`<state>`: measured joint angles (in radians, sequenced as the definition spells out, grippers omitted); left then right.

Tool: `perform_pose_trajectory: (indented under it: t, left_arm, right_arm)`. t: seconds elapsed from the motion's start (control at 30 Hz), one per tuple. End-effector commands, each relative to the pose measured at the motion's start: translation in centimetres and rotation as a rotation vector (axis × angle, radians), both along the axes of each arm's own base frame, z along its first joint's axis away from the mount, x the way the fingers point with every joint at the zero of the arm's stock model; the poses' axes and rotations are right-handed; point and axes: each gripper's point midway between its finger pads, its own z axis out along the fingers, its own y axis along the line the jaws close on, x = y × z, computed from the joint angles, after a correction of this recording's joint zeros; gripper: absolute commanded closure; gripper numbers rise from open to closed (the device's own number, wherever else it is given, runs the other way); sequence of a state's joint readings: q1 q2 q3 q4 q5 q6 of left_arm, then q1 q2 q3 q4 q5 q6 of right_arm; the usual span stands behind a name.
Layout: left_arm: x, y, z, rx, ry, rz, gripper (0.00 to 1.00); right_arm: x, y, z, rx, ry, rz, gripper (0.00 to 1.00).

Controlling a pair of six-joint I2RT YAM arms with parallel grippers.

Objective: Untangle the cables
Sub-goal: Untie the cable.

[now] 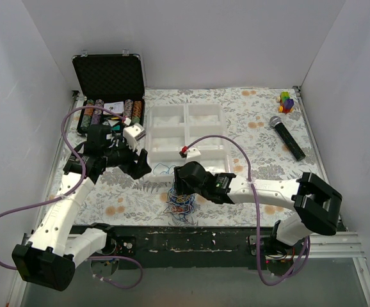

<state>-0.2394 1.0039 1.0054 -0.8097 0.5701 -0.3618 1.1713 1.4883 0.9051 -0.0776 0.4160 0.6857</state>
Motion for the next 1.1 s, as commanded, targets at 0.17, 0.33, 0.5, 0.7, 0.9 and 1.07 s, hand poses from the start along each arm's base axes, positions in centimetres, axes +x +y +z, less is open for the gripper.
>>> perform_pose_trajectory:
  t: [0.17, 0.33, 0.5, 0.7, 0.9, 1.07]
  left_arm:
    - [-1.6, -0.1, 0.6, -0.016, -0.013, -0.044, 0.28]
    - [-2.5, -0.3, 0.0, -0.025, 0.01, -0.065, 0.28]
    - [-2.9, -0.1, -0.1, -0.02, 0.005, -0.065, 0.29]
    - [-3.1, 0.0, 0.1, -0.019, 0.006, -0.069, 0.29]
    - [-3.8, -0.7, 0.3, -0.052, 0.005, -0.123, 0.29]
    - [-4.4, -1.7, -0.1, -0.092, 0.012, -0.209, 0.29]
  right_arm:
    - [2.0, 2.4, 2.1, 0.082, -0.057, -0.009, 0.52]
    - [2.2, 2.7, 3.0, 0.107, -0.077, -0.008, 0.53]
    - [2.3, 2.8, 2.6, 0.107, -0.076, -0.01, 0.59]
    - [2.3, 3.0, 2.5, 0.114, -0.077, -0.006, 0.9]
    - [1.3, 3.5, 6.5, 0.209, -0.121, 0.069, 0.99]
    - [-1.5, 3.6, 11.4, 0.368, -0.177, 0.209, 0.99]
